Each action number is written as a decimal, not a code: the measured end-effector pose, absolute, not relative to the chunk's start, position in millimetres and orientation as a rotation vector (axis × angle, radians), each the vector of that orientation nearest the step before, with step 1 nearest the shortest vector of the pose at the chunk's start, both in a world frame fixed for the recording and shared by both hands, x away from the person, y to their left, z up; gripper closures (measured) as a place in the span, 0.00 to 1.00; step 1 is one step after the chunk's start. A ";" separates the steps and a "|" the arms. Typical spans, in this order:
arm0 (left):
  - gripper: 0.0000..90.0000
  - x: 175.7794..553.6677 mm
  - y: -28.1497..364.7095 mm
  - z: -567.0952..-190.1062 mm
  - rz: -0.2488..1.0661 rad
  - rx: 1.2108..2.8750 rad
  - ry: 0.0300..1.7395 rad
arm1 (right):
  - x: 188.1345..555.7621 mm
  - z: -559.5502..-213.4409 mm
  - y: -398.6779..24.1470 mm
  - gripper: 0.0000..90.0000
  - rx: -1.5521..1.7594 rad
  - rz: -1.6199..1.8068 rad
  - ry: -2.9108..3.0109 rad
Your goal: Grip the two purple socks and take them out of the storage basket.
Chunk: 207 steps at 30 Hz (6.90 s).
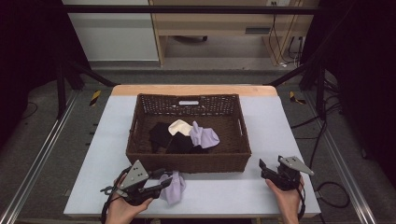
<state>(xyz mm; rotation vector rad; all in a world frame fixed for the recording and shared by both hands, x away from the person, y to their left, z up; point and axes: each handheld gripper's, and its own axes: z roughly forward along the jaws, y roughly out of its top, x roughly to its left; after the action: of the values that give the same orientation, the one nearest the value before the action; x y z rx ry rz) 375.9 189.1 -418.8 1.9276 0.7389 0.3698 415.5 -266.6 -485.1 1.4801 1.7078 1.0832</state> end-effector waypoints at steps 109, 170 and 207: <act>0.97 556.9 87.8 -411.5 0.433 1.992 0.939 | 416.8 -485.3 -266.2 0.35 1.467 1.099 1.739; 0.97 391.2 163.9 -280.0 0.459 1.709 0.463 | 416.3 -485.3 -266.2 0.37 1.468 1.088 1.727; 0.96 390.2 165.2 -434.5 0.264 1.985 0.648 | 415.5 -485.2 -264.5 0.37 1.449 1.079 1.731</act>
<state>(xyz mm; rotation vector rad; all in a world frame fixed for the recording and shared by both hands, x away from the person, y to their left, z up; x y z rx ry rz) 390.2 165.2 -434.5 1.9846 0.6480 0.2641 415.5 -264.5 -485.2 1.4493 1.7314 1.0790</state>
